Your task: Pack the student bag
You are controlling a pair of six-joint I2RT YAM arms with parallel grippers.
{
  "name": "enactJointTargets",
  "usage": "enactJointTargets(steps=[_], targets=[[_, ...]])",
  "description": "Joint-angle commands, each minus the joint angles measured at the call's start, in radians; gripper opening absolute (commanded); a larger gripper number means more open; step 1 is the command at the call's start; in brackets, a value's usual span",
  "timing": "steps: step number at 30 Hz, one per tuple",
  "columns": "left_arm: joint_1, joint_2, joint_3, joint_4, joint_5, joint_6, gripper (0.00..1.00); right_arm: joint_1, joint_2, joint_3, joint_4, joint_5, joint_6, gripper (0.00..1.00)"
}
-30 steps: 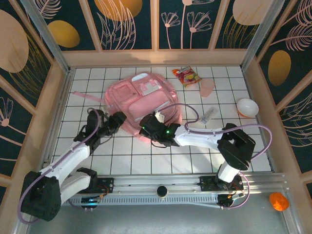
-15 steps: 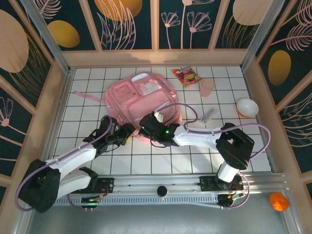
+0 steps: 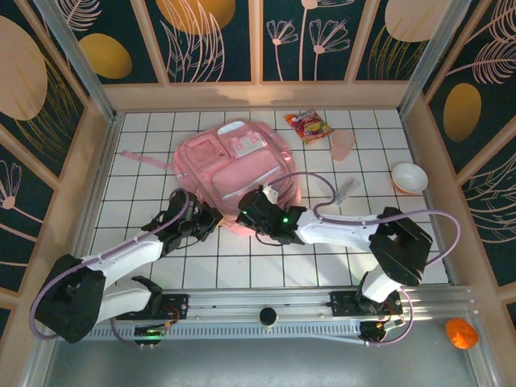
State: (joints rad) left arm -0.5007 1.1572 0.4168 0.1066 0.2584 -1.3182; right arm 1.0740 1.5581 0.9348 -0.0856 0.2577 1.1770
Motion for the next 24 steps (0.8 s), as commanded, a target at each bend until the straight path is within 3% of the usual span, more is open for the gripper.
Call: enactJointTargets(steps=[1,6,12,17,24], targets=[[0.071,-0.053,-0.023,-0.113,-0.088,0.023,0.0,-0.051,-0.102,-0.063,-0.028,0.077,-0.002,0.0],[0.157,-0.138,-0.008,-0.181,-0.091,0.084,0.0,-0.109,-0.167,-0.131,-0.029,0.078,-0.028,0.0],[0.209,-0.136,0.039,-0.244,-0.115,0.176,0.0,-0.14,-0.232,-0.167,-0.012,0.086,-0.07,0.0],[0.27,-0.091,0.133,-0.284,-0.167,0.287,0.0,-0.057,-0.206,-0.16,0.034,0.082,-0.039,0.0],[0.358,0.031,0.254,-0.263,-0.239,0.418,0.0,0.044,-0.053,-0.076,0.169,0.033,-0.023,0.0]])
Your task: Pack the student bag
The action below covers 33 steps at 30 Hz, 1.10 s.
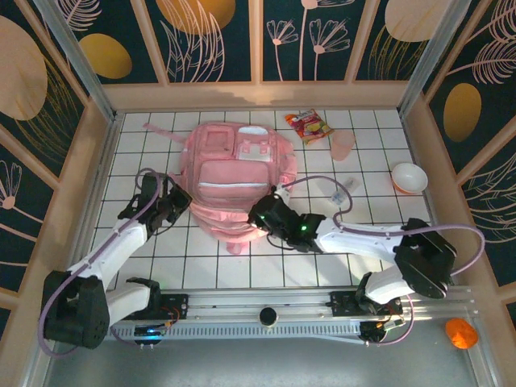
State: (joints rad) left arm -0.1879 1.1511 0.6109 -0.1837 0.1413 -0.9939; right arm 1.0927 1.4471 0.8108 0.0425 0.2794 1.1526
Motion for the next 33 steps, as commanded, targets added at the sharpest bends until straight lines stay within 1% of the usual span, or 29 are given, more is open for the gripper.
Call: enactJointTargets(steps=[1,3,4,6,8,11,13,15,19,22,27,33], targets=[[0.057,0.055,0.072,0.036,-0.123,0.104,0.0,0.029,0.084,0.071,0.045,-0.005,-0.009,0.0],[0.076,0.089,0.102,0.044,-0.118,0.113,0.0,0.027,0.136,0.122,0.042,-0.031,-0.046,0.0],[0.08,0.096,0.114,0.044,-0.108,0.113,0.04,0.026,0.152,0.142,0.043,-0.039,-0.063,0.0],[0.08,0.092,0.128,0.039,-0.059,0.102,0.18,0.017,0.182,0.179,0.048,-0.05,-0.093,0.0],[0.079,0.053,0.111,0.028,0.006,0.062,0.3,0.012,0.202,0.204,0.05,-0.061,-0.107,0.0],[0.075,-0.057,0.022,0.025,0.108,-0.054,0.42,0.008,0.218,0.216,0.06,-0.073,-0.109,0.0],[0.051,-0.131,-0.033,-0.011,0.133,-0.115,0.47,0.004,0.226,0.215,0.067,-0.085,-0.107,0.0],[-0.018,-0.168,-0.065,-0.054,0.128,-0.161,0.49,0.002,0.232,0.216,0.072,-0.096,-0.105,0.0],[-0.165,-0.208,-0.152,0.042,0.109,-0.347,0.5,0.002,0.228,0.213,0.069,-0.098,-0.104,0.0],[-0.246,-0.203,-0.146,0.052,0.055,-0.399,0.48,0.002,0.221,0.207,0.067,-0.095,-0.106,0.0],[-0.282,-0.118,-0.12,0.112,0.066,-0.42,0.47,0.001,0.226,0.212,0.07,-0.103,-0.119,0.0],[-0.298,-0.055,-0.131,0.211,0.066,-0.468,0.46,0.002,0.214,0.199,0.08,-0.097,-0.119,0.0]])
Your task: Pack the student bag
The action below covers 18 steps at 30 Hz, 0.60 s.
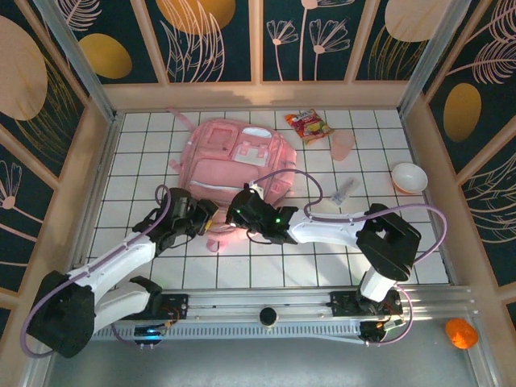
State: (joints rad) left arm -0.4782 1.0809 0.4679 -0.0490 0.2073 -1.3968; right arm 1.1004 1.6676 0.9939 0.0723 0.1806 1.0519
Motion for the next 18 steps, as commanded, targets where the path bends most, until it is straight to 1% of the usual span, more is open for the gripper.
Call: enactJointTargets(steps=[1,5,9,12,13,16,18], targets=[[-0.008,0.021,0.011,0.09,-0.003,-0.074,0.46,-0.006,-0.007,0.014,0.054,0.001,-0.018,0.0],[-0.011,0.046,0.008,0.158,-0.014,-0.112,0.41,-0.006,-0.004,0.013,0.059,-0.005,-0.016,0.0],[-0.011,0.059,0.008,0.181,-0.038,-0.124,0.23,-0.005,-0.008,0.01,0.057,-0.003,-0.017,0.0],[-0.011,0.06,0.008,0.153,-0.042,-0.116,0.04,-0.006,-0.025,-0.003,0.048,0.012,-0.013,0.0],[-0.011,0.057,0.005,0.142,-0.047,-0.11,0.0,-0.006,-0.034,-0.01,0.043,0.019,-0.01,0.0],[-0.01,0.031,-0.005,0.093,-0.062,-0.087,0.0,-0.012,-0.063,-0.028,0.012,0.048,-0.003,0.0],[-0.01,0.006,0.0,0.042,-0.09,-0.058,0.0,-0.024,-0.087,-0.047,-0.016,0.066,-0.002,0.0]])
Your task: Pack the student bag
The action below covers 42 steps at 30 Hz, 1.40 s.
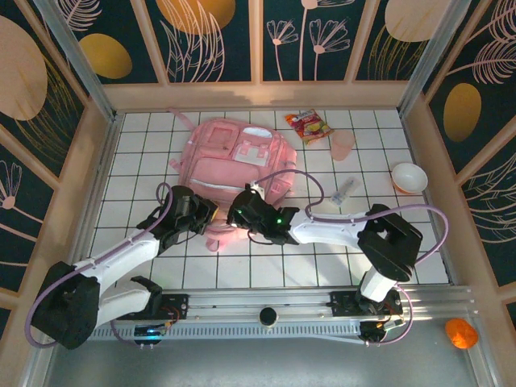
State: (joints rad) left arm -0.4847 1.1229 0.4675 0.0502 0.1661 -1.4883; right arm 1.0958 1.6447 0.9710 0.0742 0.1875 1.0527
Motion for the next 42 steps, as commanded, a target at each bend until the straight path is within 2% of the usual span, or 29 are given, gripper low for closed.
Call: enactJointTargets(steps=[1,7,14,18,24,28,30,31,34,36,39,42], targets=[[-0.001,-0.05,0.002,-0.088,-0.071,0.048,0.0,-0.028,-0.082,-0.042,-0.029,0.067,0.0,0.0],[0.034,-0.136,-0.043,-0.144,-0.129,0.059,0.0,-0.138,-0.231,-0.178,-0.038,0.062,-0.026,0.0],[0.041,-0.172,-0.034,-0.17,-0.139,0.072,0.0,-0.353,-0.377,-0.314,-0.015,-0.02,-0.124,0.0],[0.04,-0.159,-0.017,-0.179,-0.109,0.094,0.0,-0.47,-0.394,-0.352,0.044,-0.095,-0.182,0.0],[0.041,-0.165,-0.009,-0.213,-0.059,0.123,0.0,-0.613,-0.333,-0.34,0.173,-0.218,-0.246,0.0],[0.041,-0.166,-0.018,-0.172,-0.021,0.096,0.01,-0.59,-0.312,-0.289,0.166,-0.267,-0.317,0.0],[0.04,-0.161,-0.019,-0.128,0.013,0.08,0.25,-0.557,-0.314,-0.27,0.129,-0.278,-0.353,0.01],[0.039,-0.16,-0.012,-0.121,0.026,0.073,0.33,-0.539,-0.317,-0.262,0.106,-0.282,-0.37,0.05],[0.013,-0.162,0.038,-0.151,0.017,0.119,0.43,-0.482,-0.324,-0.245,0.055,-0.303,-0.388,0.15],[-0.005,-0.149,0.103,-0.219,-0.02,0.228,0.45,-0.448,-0.317,-0.226,0.018,-0.325,-0.387,0.17],[-0.012,-0.129,0.191,-0.285,-0.105,0.468,0.48,-0.391,-0.31,-0.203,-0.025,-0.355,-0.389,0.18],[-0.012,-0.15,0.232,-0.234,-0.154,0.758,0.49,-0.353,-0.323,-0.203,-0.042,-0.365,-0.394,0.19]])
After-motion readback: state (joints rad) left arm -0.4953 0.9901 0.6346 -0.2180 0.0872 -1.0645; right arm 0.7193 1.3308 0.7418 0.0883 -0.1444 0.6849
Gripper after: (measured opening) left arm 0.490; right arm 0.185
